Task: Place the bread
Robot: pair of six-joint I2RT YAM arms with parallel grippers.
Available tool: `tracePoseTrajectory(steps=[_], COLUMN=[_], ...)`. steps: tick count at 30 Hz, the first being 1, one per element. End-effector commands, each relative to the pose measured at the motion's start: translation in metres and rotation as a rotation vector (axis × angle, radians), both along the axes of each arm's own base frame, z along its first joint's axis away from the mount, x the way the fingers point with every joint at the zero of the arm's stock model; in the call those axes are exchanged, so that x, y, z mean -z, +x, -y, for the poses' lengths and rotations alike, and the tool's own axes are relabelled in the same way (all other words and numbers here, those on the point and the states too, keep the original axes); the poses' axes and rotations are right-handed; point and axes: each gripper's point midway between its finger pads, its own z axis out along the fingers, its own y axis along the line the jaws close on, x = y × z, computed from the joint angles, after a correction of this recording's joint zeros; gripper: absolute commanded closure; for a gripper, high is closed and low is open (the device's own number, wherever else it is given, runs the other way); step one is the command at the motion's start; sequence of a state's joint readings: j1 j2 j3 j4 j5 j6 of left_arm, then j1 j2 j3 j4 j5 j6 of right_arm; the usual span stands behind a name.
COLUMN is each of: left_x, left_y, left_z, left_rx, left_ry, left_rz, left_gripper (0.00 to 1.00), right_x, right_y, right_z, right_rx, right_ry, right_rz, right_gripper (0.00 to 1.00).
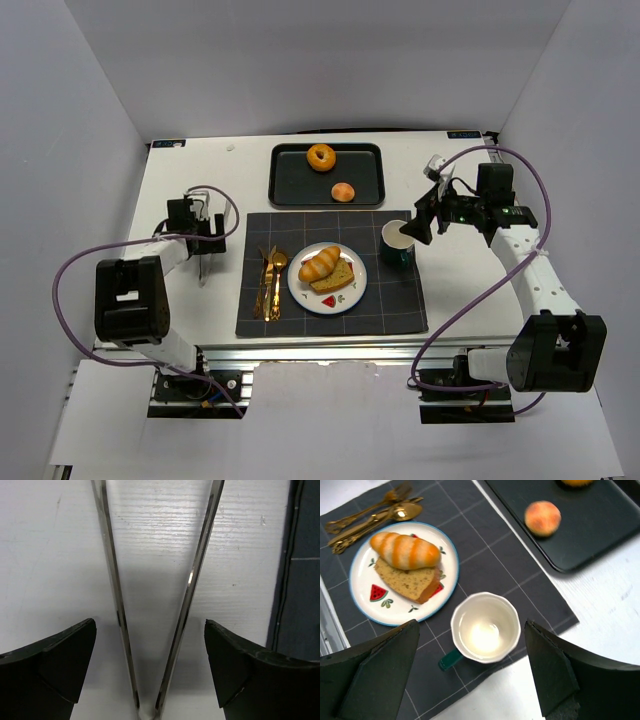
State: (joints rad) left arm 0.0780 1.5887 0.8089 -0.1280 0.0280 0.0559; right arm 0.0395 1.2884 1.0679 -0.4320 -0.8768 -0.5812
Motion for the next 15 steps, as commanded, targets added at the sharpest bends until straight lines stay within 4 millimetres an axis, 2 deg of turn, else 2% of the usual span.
tracePoseTrajectory(steps=[1, 3, 4, 6, 7, 10, 11, 15], left_x=[-0.031, -0.042, -0.048, -0.058, -0.072, -0.091, -0.104, -0.135], left_y=[0.006, 0.006, 0.007, 0.006, 0.007, 0.003, 0.001, -0.008], left_z=[-0.005, -0.002, -0.002, 0.0, 0.001, -0.004, -0.007, -0.015], left_rx=[-0.035, -0.025, -0.026, -0.03, -0.04, -0.145, -0.177, -0.31], left_ry=[-0.001, -0.021, -0.024, -0.034, -0.044, -0.08, -0.077, -0.122], left_rz=[0.096, 0.113, 0.124, 0.141, 0.178, 0.219, 0.256, 0.348], left_gripper=[0.02, 0.02, 0.02, 0.02, 0.02, 0.02, 0.02, 0.02], right_x=[-0.019, -0.02, -0.019, -0.033, -0.038, -0.055, -0.059, -0.069], right_y=[0.014, 0.024, 0.033, 0.045, 0.051, 0.061, 0.063, 0.072], right_z=[0.013, 0.023, 0.036, 0.046, 0.056, 0.065, 0.067, 0.063], right_rx=[0.132, 0.247, 0.34, 0.442, 0.513, 0.583, 0.599, 0.636], right_ry=[-0.021, -0.03, -0.06, -0.056, -0.077, -0.074, -0.07, -0.023], right_rz=[0.001, -0.043, -0.048, -0.036, -0.021, -0.005, -0.008, -0.065], right_gripper=[0.11, 0.11, 0.1, 0.11, 0.11, 0.1, 0.11, 0.1])
